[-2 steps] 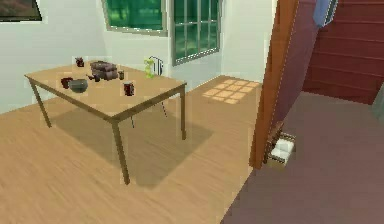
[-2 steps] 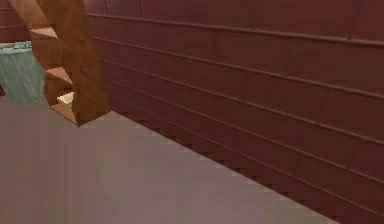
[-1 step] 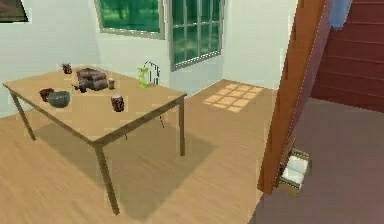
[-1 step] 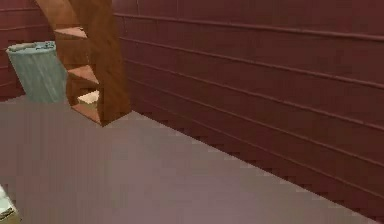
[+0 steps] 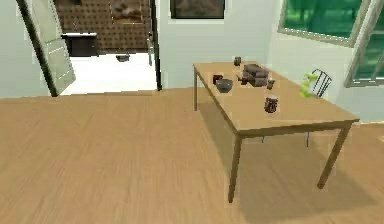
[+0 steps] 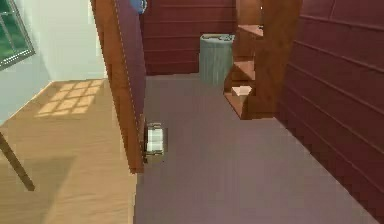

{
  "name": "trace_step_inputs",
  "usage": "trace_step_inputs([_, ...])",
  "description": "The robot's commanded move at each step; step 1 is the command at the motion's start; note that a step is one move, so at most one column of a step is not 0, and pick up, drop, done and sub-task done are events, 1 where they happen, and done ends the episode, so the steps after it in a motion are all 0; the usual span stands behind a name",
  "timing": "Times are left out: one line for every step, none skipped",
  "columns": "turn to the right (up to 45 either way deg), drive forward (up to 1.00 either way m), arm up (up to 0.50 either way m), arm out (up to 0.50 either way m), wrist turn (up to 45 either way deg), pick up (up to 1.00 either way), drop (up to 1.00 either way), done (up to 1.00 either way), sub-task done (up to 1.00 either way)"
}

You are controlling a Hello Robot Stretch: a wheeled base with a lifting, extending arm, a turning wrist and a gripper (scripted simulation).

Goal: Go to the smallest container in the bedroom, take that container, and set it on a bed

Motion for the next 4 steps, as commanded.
trace_step_inputs([-21.0,0.00,0.00,0.00,0.0,0.00,0.00,0.00,0.00])
trace_step_inputs([0.0,0.60,0.00,0.00,0.0,0.00,0.00,0.00,0.00])
trace_step_inputs([3.0,0.00,0.00,0.00,0.0,0.00,0.00,0.00,0.00])
trace_step_inputs([0.0,1.00,0.00,0.00,0.0,0.00,0.00,0.00,0.00])
